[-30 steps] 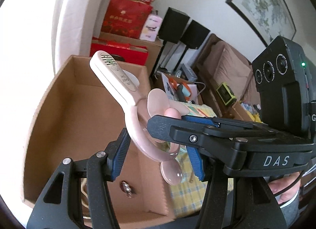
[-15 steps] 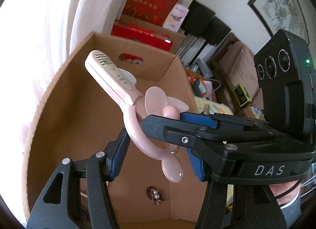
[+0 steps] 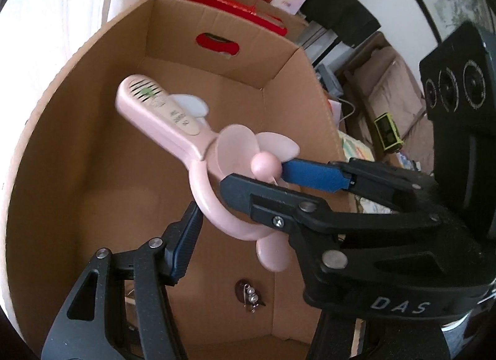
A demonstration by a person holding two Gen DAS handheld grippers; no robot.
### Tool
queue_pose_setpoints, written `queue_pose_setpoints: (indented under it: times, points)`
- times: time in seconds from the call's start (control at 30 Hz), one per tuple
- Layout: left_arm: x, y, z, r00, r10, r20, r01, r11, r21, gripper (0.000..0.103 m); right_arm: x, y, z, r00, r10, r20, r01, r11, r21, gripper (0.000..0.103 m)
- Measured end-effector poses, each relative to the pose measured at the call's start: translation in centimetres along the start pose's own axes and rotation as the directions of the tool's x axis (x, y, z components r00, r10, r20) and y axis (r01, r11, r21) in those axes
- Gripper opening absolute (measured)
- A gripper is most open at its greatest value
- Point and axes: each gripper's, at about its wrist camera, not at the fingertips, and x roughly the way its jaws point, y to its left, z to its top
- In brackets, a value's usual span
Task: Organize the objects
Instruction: 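Open both tools to drop the pink fan into the box, then move both open tools back to the white folding paper fan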
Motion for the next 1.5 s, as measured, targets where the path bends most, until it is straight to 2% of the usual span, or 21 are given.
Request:
queue_pose_setpoints:
  times: [0.17, 0.3, 0.47, 0.53, 0.7, 0.93, 1.2, 1.33, 1.5]
  points:
    - [0.1, 0.2, -0.5, 0.999, 0.030, -0.030, -0.029, 1.000, 0.001, 0.055, 0.5, 0.3, 0.1, 0.999, -0.032, -0.031, 0.032, 0.999, -0.018, 0.051]
    - [-0.4, 0.3, -1.0, 0.998, 0.057, -0.036, -0.057, 0.998, 0.000, 0.055, 0.1, 0.4, -0.4, 0.999, -0.026, -0.027, 0.026, 1.000, -0.017, 0.051]
    - [-2.3, -0.2, -1.2, 0.997, 0.081, 0.006, -0.081, 0.997, 0.015, 0.061, -2.3, 0.2, -0.6, 1.000, -0.008, 0.028, 0.008, 1.000, -0.003, 0.051]
    - [-3.2, -0.8, -1.4, 0.996, 0.088, 0.028, -0.089, 0.996, 0.027, 0.068, -3.7, 0.0, -0.5, 0.998, -0.006, 0.059, 0.006, 1.000, 0.002, 0.054]
    - [-5.3, -2.6, -1.6, 0.991, 0.109, 0.082, -0.114, 0.991, 0.067, 0.076, -7.2, -0.7, -1.0, 0.991, -0.029, 0.128, 0.026, 0.999, 0.019, 0.062]
    - [-7.4, -4.5, -1.8, 0.985, 0.120, 0.127, -0.132, 0.987, 0.089, 0.090, -10.6, -2.3, -3.1, 0.980, -0.113, 0.164, 0.105, 0.993, 0.058, 0.073]
    - [-8.1, -6.8, -2.6, 0.979, 0.142, 0.144, -0.161, 0.979, 0.129, 0.096, -13.8, -3.9, -5.8, 0.970, -0.143, 0.199, 0.125, 0.987, 0.102, 0.078]
    - [-8.1, -8.3, -3.1, 0.981, 0.133, 0.144, -0.154, 0.977, 0.149, 0.102, -15.2, -4.8, -7.4, 0.963, -0.169, 0.209, 0.145, 0.982, 0.125, 0.080]
    - [-8.0, -10.2, -3.9, 0.985, 0.105, 0.139, -0.129, 0.975, 0.180, 0.103, -16.4, -6.5, -10.2, 0.960, -0.192, 0.202, 0.158, 0.973, 0.170, 0.083]
